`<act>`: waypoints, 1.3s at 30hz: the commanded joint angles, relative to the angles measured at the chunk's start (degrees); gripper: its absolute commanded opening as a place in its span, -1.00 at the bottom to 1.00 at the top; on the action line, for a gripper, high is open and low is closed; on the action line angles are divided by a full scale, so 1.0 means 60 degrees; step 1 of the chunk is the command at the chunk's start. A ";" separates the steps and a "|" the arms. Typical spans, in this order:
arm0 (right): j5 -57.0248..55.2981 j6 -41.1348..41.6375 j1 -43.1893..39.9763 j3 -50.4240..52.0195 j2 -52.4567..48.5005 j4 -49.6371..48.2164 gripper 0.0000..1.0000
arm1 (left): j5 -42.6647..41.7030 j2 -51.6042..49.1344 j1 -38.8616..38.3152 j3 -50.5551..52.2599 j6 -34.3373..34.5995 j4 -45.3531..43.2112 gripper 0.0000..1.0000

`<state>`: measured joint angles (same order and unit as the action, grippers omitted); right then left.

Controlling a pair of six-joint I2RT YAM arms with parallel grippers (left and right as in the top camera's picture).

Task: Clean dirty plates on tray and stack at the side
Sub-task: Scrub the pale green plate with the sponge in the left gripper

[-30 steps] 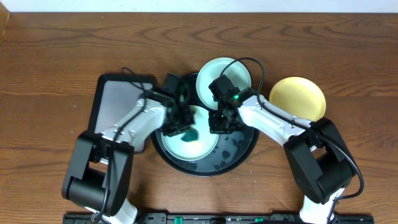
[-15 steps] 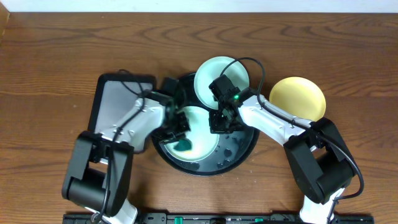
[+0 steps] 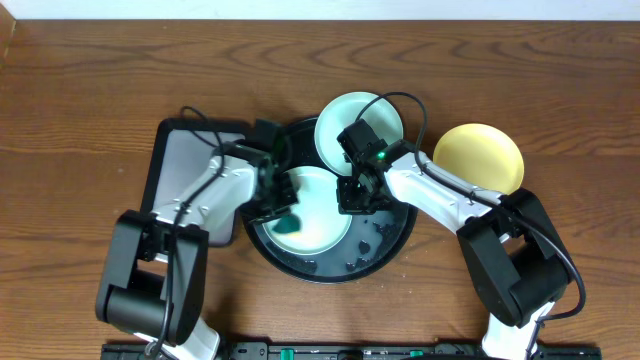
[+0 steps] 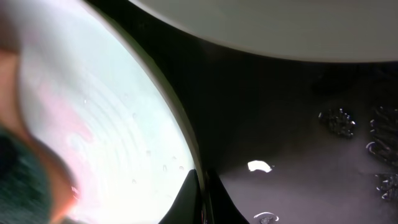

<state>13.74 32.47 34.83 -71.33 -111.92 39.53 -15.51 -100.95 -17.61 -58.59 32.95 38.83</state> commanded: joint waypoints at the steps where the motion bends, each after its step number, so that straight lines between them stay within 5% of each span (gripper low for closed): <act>1: 0.0011 0.0007 0.0007 -0.0157 -0.0102 -0.0015 -0.98 | 0.0838 -0.0087 0.0532 0.0033 -0.0401 0.1177 -0.85; 6: 0.0011 0.0011 0.0007 -0.0157 -0.0102 -0.0029 -0.98 | 0.0455 -0.0091 -0.0091 0.0036 -0.0812 0.1679 -0.86; 12: 0.0011 0.0011 0.0015 -0.0157 -0.0102 -0.0022 -0.98 | 0.0452 -0.0091 -0.0994 0.0033 -0.1056 0.0342 -0.85; 20: 0.0011 0.0011 0.0015 -0.0157 -0.0102 -0.0029 -0.98 | 0.0452 -0.0091 -0.0477 0.0029 -0.1056 -0.0561 -0.85; 27: 0.0011 0.0007 0.0015 -0.0157 -0.0102 -0.0018 -0.98 | 0.0838 -0.0084 0.0470 0.0029 -0.1056 0.0616 -0.85; 32: 0.0011 0.0007 0.0015 -0.0157 -0.0102 -0.0036 -0.98 | -0.0160 -0.0084 0.0033 0.0029 -0.1060 0.1042 -0.85; 39: 0.0011 0.0004 -0.0004 -0.0157 -0.0102 -0.0022 -0.98 | -0.0874 -0.0087 -0.0856 0.0033 -0.0561 -0.0368 -0.85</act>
<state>14.09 32.47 34.52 -71.33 -112.03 39.38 -17.74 -100.86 -20.62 -58.78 27.44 39.92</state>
